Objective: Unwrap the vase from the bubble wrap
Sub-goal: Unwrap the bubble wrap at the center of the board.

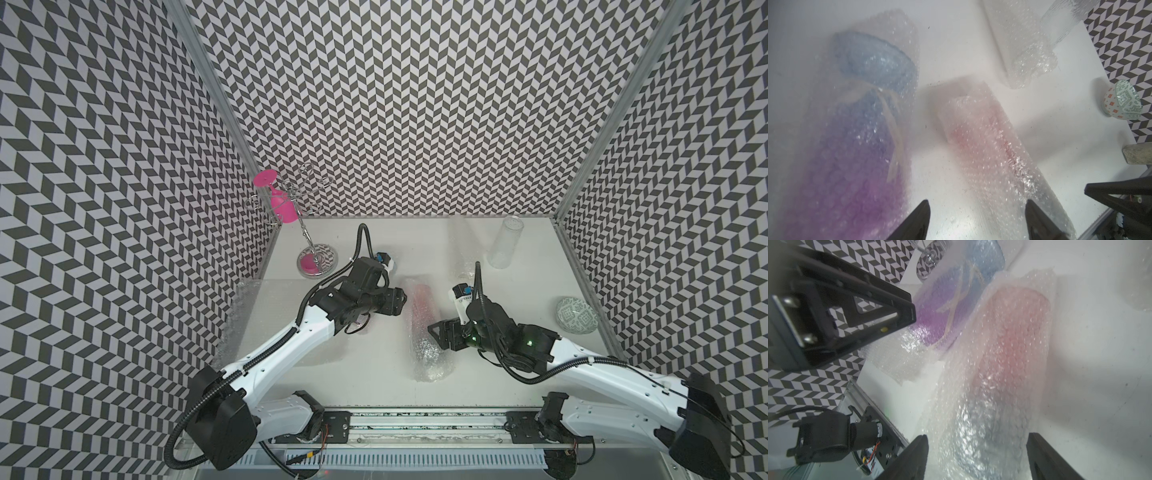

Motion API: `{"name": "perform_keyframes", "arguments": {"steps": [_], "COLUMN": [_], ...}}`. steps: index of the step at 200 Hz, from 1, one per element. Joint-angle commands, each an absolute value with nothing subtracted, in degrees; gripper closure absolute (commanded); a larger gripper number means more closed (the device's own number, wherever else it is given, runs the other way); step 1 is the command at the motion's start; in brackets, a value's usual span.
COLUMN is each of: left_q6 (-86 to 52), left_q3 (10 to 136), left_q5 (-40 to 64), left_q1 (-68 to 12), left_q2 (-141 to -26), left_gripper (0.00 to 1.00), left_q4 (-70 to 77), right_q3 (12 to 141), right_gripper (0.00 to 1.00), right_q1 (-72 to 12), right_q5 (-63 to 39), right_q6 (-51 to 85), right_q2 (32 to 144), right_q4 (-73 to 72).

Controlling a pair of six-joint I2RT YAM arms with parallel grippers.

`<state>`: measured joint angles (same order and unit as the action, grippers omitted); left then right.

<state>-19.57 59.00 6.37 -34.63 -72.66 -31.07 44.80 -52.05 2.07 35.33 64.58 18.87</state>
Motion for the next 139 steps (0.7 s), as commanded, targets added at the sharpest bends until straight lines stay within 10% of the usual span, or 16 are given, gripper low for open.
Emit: {"name": "perform_keyframes", "arguments": {"steps": [1, 56, 139], "left_q6": [-14.7, -13.1, -13.8], "left_q3": [64.3, 75.6, 87.3], "left_q5": [9.0, 8.3, -0.6], "left_q1": [-33.0, -33.9, -39.0], "left_q2": [-77.6, -90.3, -103.5], "left_gripper": [0.26, 0.24, 0.26], "left_q4": [-29.6, -34.1, -44.4], "right_q3": [49.3, 51.5, 54.3], "right_gripper": [0.22, 0.23, 0.23], "right_q1": [-48.3, -31.8, -30.3], "right_q5": [1.9, -19.5, -31.9], "right_q6": [33.4, 23.4, 13.6], "right_q2": [69.2, 80.6, 91.9], "right_q4": [16.7, 6.4, 5.8]}}
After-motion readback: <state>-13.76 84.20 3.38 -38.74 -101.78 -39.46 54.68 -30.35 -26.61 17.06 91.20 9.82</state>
